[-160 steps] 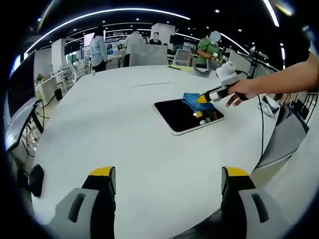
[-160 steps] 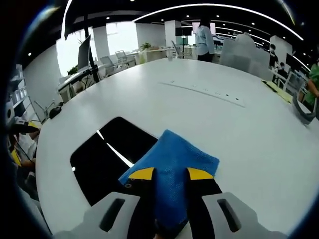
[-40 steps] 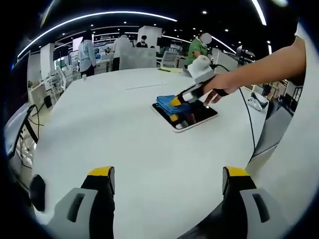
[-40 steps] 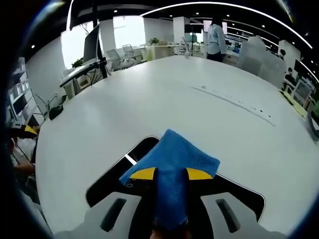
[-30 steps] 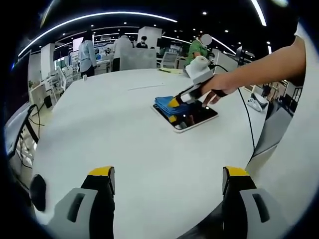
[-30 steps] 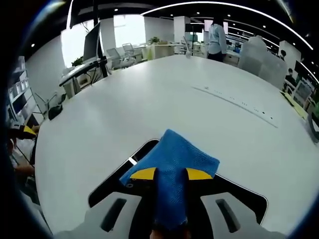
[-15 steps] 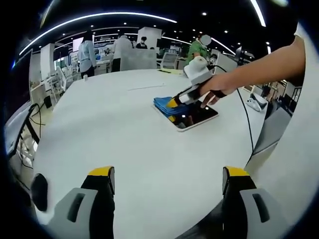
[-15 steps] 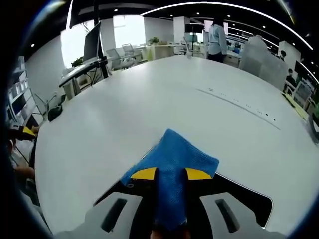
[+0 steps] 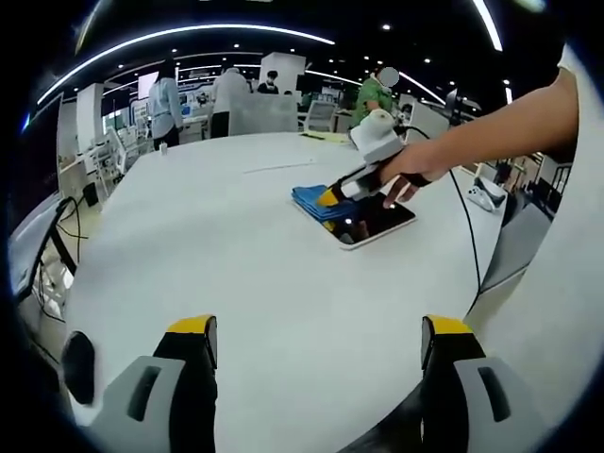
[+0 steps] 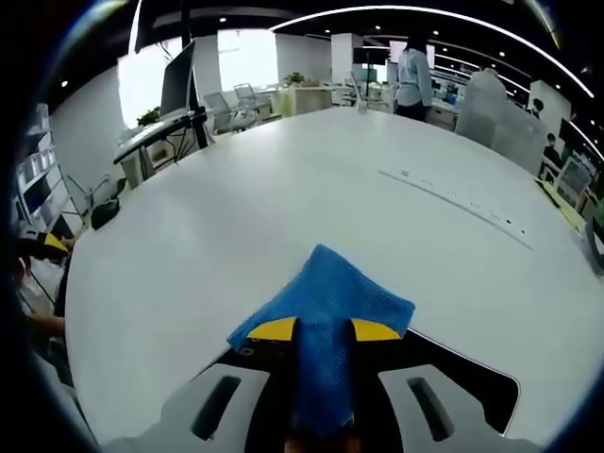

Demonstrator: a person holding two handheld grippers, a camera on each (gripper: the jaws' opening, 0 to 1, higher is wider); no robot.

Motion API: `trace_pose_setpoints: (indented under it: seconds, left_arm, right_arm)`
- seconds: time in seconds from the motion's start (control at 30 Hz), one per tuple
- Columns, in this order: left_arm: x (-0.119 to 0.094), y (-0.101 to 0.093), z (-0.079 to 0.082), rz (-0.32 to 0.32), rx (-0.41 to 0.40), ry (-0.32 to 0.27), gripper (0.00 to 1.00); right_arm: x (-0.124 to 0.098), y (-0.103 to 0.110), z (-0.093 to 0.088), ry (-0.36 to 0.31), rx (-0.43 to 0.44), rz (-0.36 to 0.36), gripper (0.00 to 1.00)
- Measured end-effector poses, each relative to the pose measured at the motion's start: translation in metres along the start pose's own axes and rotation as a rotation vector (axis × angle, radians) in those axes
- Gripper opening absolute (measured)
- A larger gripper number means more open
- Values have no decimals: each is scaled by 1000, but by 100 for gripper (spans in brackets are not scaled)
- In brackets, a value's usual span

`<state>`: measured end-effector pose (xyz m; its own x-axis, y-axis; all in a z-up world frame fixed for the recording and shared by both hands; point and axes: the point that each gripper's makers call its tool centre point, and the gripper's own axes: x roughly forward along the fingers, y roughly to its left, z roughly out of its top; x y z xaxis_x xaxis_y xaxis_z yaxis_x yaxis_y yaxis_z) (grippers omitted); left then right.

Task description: Wipe the mirror surface with the cleaning cloth until all visible marks leave the cleaned area.

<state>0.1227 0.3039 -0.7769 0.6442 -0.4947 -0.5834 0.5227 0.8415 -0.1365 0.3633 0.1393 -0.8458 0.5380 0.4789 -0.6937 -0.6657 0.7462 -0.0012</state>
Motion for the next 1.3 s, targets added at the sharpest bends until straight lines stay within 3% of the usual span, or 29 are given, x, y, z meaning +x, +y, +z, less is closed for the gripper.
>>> trace_pose_setpoints:
  seconds: [1.3]
  left_arm:
    - [-1,-6,3,2,3,-17,89]
  right_arm:
    - [-17,23,-14,-27,23,-24,17]
